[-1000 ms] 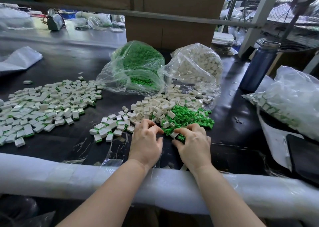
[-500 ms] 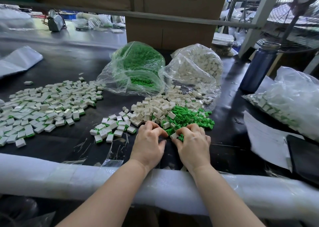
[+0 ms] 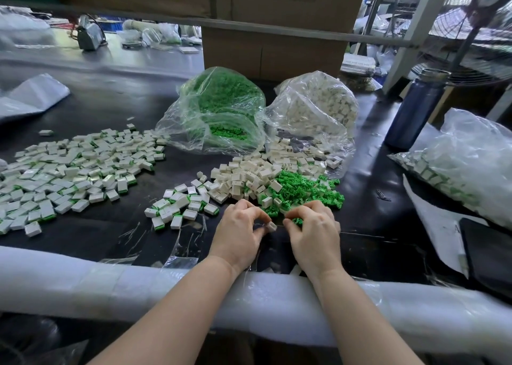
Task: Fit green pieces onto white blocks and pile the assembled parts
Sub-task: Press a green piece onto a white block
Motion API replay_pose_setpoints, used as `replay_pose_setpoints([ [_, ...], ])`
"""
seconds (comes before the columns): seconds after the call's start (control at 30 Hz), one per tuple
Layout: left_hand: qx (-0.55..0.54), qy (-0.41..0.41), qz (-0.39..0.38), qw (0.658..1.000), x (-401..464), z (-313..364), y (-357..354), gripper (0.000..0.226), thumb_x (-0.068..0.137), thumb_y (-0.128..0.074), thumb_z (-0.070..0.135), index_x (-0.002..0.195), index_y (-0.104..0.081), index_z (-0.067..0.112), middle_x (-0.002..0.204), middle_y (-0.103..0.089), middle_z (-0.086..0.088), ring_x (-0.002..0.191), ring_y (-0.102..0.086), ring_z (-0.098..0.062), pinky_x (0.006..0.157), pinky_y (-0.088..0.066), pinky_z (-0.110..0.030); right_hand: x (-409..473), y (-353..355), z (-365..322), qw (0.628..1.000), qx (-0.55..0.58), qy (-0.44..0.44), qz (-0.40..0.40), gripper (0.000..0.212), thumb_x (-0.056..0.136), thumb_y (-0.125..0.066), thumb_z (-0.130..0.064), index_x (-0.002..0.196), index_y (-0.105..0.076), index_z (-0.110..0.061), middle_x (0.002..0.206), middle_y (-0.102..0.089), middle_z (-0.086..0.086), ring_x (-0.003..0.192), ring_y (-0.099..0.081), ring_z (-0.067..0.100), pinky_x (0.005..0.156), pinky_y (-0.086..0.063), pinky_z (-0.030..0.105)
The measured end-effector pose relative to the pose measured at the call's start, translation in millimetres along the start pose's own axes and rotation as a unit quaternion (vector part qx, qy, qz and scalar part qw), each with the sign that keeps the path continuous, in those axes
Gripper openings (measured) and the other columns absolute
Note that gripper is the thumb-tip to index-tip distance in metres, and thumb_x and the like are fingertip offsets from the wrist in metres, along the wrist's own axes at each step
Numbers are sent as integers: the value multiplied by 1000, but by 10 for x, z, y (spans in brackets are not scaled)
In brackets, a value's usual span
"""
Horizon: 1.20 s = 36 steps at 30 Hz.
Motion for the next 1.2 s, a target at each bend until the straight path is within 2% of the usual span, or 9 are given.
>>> replay_pose_setpoints([
  [0.13, -4, -3, 7, 1000, -10, 0, 2, 12, 86, -65, 22, 96, -68, 17, 94, -49, 10, 102, -46, -13, 90, -35, -21, 2, -3, 20, 995, -81, -52, -12, 19, 88, -59, -36, 103, -67, -29, 114, -47, -6, 115, -38, 15, 89, -26, 29],
  [0.37, -35, -7, -10, 999, -6, 18, 21, 11, 85, -66, 20, 95, -68, 15, 92, -52, 8, 96, -51, -14, 86, -42, -25, 8, -13, 19, 995, -101, -25, -12, 17, 93, -52, -31, 102, -65, -23, 114, -49, -4, 111, -39, 16, 86, -24, 30],
  [0.5, -80, 8, -13, 997, -13, 16, 28, 9, 86, -65, 21, 93, -66, 16, 86, -59, 9, 86, -58, -11, 80, -45, -16, -12, 26, -28, 998, 47, 19, 26, 12, 95, -50, -18, 94, -61, -13, 95, -61, 1, 95, -52, 22, 82, -39, 32],
  [0.57, -101, 23, -18, 994, -18, 10, 32, 6, 87, -63, 21, 92, -64, 19, 81, -61, 12, 81, -59, -7, 74, -43, -9, -43, 48, -63, 990, 139, 21, 12, 9, 95, -50, -13, 90, -57, -15, 83, -63, -3, 82, -58, 21, 75, -45, 35],
  [0.63, -112, 30, -28, 993, -19, 3, 30, 5, 88, -63, 20, 92, -63, 20, 81, -63, 9, 79, -59, -8, 73, -45, -12, -52, 64, -70, 981, 194, 20, -10, 8, 93, -53, -12, 88, -58, -16, 77, -63, -7, 76, -60, 17, 73, -49, 35],
  [0.83, -194, 54, -54, 978, 1, -17, 25, 4, 87, -64, 21, 87, -63, 25, 79, -64, 4, 72, -58, -10, 71, -48, -20, -18, 133, -41, 941, 338, -3, -29, 23, 79, -69, 3, 79, -64, -19, 75, -65, -5, 68, -59, -1, 68, -48, 13],
  [0.93, -230, 64, -56, 970, 11, -27, 22, 9, 87, -64, 20, 83, -64, 29, 76, -61, 5, 68, -53, -6, 67, -46, -16, -17, 144, -54, 928, 370, -7, -48, 26, 77, -70, 6, 76, -66, -19, 72, -66, -5, 65, -60, -5, 65, -47, 9],
  [1.07, -242, 68, -65, 966, 10, -26, 27, 6, 86, -65, 21, 86, -67, 26, 79, -64, 1, 73, -57, -10, 76, -50, -27, -11, 158, -60, 924, 377, -3, -60, 27, 77, -69, 6, 72, -66, -21, 69, -65, -7, 64, -59, -5, 65, -46, 8],
  [1.2, -250, 74, -64, 963, 9, -28, 44, 7, 86, -64, 18, 88, -68, 23, 84, -68, -2, 83, -63, -17, 82, -52, -30, -11, 137, -44, 928, 366, -17, -68, 24, 78, -69, 5, 71, -67, -18, 64, -62, -9, 61, -58, -3, 62, -49, 13],
])
Point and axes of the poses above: each hand's wrist, its own x-axis towards the middle knuckle, its own y-axis out of the back of the hand, z = x × y, the point moved 1 cm from there along x, towards the middle knuckle
